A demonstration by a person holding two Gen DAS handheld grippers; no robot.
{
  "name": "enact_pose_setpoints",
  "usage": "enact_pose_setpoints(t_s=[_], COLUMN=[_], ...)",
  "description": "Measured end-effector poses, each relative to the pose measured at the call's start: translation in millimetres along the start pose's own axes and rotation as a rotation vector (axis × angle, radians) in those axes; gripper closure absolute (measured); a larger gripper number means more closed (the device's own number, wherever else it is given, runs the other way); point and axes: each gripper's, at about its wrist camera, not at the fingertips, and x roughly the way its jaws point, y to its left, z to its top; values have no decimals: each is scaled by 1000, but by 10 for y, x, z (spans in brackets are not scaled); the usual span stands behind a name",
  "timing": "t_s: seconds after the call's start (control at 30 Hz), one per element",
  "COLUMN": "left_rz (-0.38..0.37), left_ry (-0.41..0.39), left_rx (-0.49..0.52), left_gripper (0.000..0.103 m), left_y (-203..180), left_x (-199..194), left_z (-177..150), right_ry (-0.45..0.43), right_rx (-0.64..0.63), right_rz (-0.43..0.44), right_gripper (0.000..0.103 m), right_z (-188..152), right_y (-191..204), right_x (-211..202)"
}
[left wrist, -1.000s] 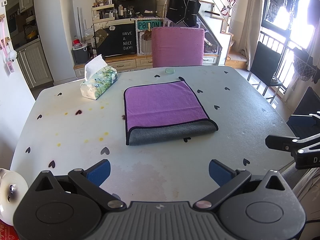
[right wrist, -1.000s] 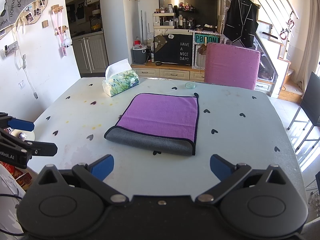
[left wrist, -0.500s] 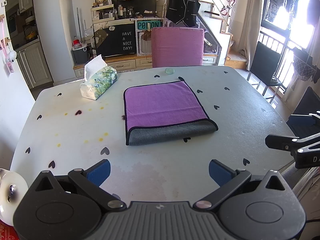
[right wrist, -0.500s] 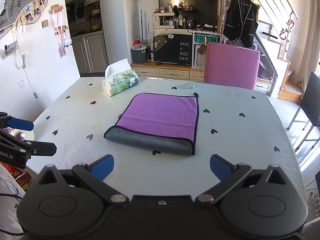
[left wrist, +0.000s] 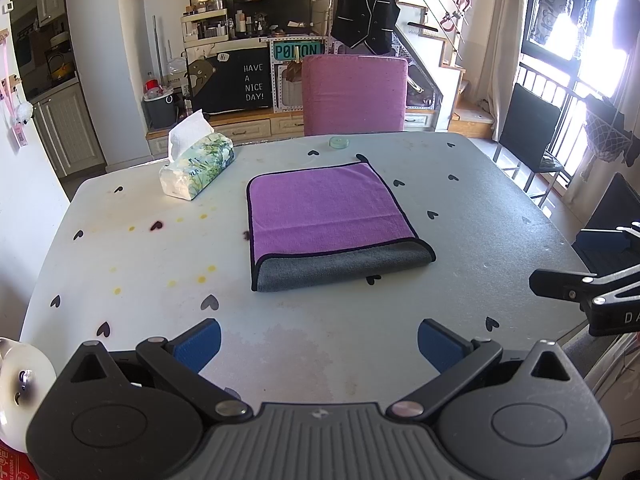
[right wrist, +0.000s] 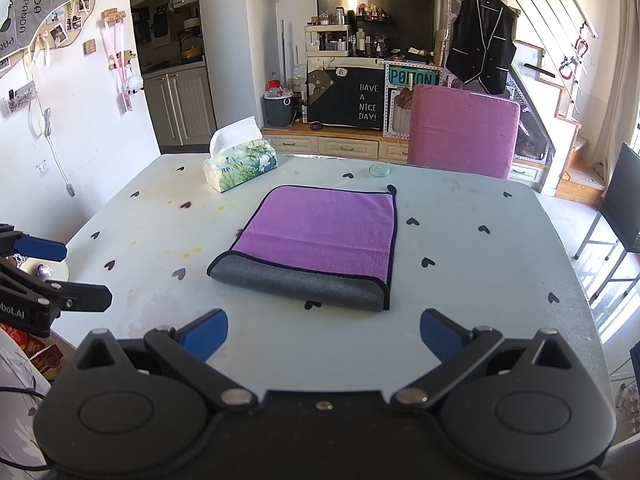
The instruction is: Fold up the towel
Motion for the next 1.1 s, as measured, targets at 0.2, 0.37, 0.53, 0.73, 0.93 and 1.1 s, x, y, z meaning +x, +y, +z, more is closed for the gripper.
enact_pose_setpoints(t_s=[0.2, 0.37, 0.53, 0.73, 0.93, 1.1], left_rz=[6, 15, 26, 40, 62, 70], left_ry=[-1, -3, -11, -24, -48, -52], left_rx=[1, -1, -6, -18, -21, -30], left_gripper=[0, 0, 0, 0, 0, 0], left_y=[-10, -63, -49, -11, 12, 41], left_x=[-3, -56, -41, -22, 16, 80], left_z=[-5, 84, 119, 207, 321, 415], right_ry=[0, 0, -9, -32, -52, -68], right_rx=[-1, -5, -7, -20, -34, -46], right_rz=[0, 0, 2, -14, -18, -28], right_gripper=[1, 1, 1, 1, 1, 1], right_z=[5, 13, 5, 100, 235, 382], right_y=[4, 10, 18, 30, -4, 0], right_x=[8, 19, 15, 52, 78, 124])
